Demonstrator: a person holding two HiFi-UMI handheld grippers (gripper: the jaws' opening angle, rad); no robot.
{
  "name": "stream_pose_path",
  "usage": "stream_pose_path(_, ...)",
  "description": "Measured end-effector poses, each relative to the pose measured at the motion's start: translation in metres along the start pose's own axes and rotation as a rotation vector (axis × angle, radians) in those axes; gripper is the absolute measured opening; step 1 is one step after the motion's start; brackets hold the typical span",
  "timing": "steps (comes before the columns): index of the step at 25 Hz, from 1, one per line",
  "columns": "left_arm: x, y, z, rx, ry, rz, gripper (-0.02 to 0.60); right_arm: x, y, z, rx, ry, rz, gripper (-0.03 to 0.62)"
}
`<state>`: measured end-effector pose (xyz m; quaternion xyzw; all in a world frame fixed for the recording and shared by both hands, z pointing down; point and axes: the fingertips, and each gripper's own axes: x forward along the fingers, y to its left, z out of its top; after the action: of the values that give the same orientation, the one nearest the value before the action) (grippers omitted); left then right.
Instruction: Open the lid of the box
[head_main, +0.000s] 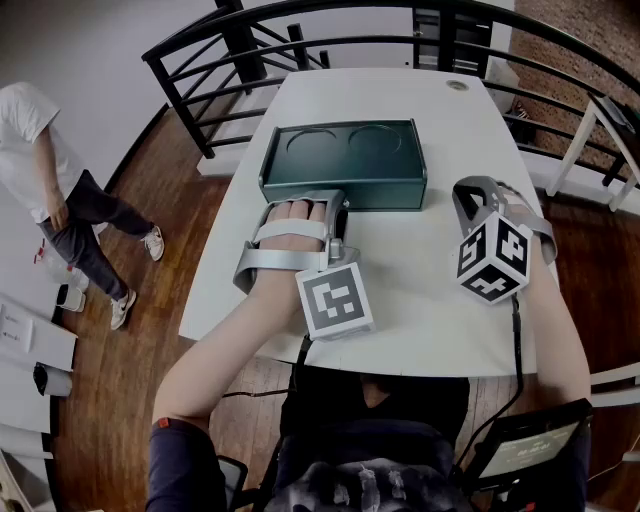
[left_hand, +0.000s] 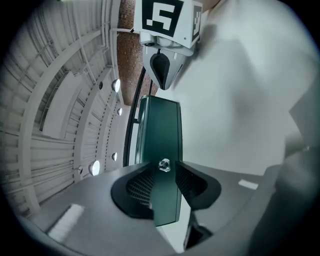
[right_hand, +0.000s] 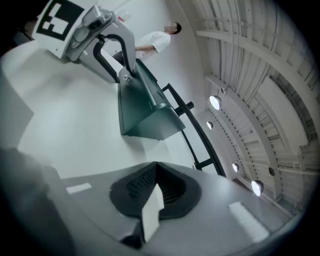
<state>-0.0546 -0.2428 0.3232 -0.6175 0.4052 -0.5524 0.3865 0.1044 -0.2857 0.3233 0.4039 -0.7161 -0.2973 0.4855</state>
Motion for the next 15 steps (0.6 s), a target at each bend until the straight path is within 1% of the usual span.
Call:
stream_pose_path(3,0.002,0.011,-0.001,0.07,0.042,0.086,0.112,0.0,-0.001,0.0,-0.001,0.0,-0.006,0.003)
stream_pose_path(5,0.003,0.014,-0.002,0.09,0.052,0.105,0.112,0.001,-0.002,0.0,0.001,0.0,-0.007,0.003)
stream_pose_path(7,0.003,0.01,-0.002,0.079,0.042,0.081,0.112,0.001,-0.001,0.0,0.002,0.0,-0.008,0.003)
stream_pose_path(9,0.003,0.006,-0.002,0.069,0.033,0.054,0.087,0.001,-0.001,0.001,0.003,-0.001,-0.009,0.003)
stream_pose_path(15,0.001,0.003,0.0,0.048,0.023,0.038,0.086,0.0,-0.002,0.0,0.002,0.0,-0.01,0.003)
